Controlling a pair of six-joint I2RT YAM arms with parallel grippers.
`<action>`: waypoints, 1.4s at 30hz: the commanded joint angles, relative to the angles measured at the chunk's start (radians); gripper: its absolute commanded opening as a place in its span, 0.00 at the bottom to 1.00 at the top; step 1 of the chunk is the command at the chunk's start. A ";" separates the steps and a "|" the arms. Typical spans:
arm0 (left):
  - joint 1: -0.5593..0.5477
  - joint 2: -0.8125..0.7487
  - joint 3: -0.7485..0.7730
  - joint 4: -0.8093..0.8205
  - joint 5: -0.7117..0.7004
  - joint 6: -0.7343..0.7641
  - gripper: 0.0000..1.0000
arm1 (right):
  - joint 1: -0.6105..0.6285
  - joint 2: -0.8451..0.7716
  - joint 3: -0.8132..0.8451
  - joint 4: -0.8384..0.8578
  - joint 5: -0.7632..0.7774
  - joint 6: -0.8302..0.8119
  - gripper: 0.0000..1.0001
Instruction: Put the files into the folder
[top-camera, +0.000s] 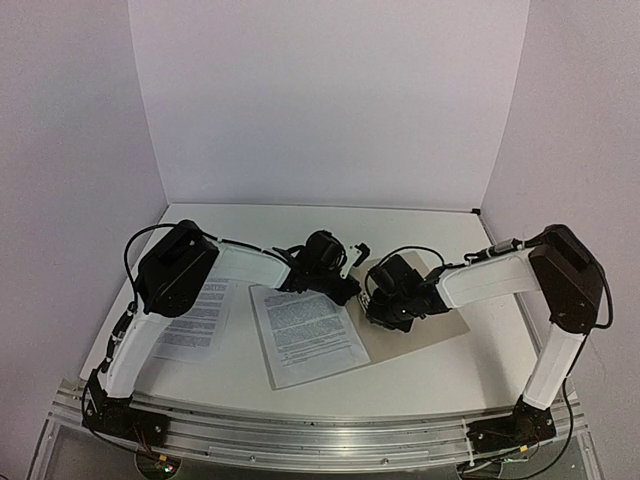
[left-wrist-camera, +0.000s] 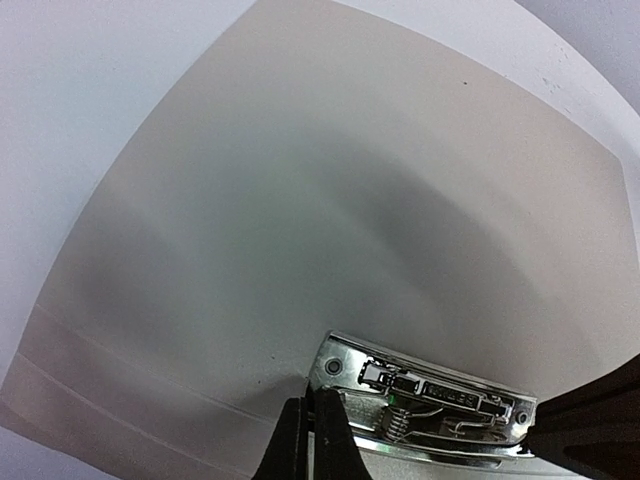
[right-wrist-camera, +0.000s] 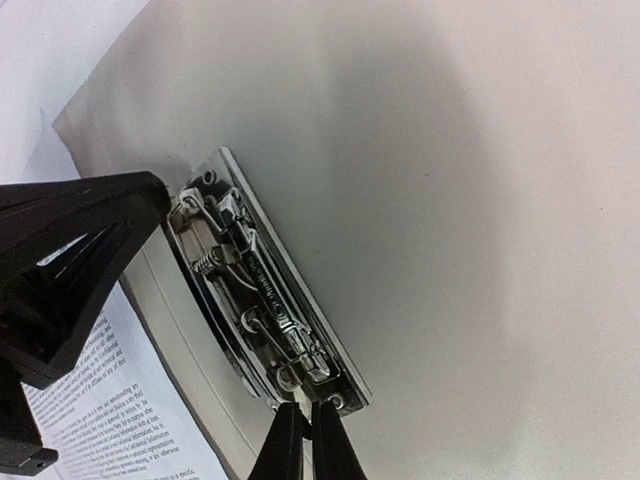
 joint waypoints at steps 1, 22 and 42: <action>0.022 0.069 -0.084 -0.282 -0.121 0.092 0.00 | -0.042 0.055 -0.028 -0.417 0.173 -0.010 0.02; 0.021 0.057 0.026 -0.333 -0.052 0.077 0.00 | -0.076 -0.181 0.053 -0.178 -0.101 -0.284 0.20; 0.021 0.006 0.238 -0.424 0.032 -0.001 0.06 | -0.092 -0.180 0.063 -0.116 -0.276 -0.360 0.26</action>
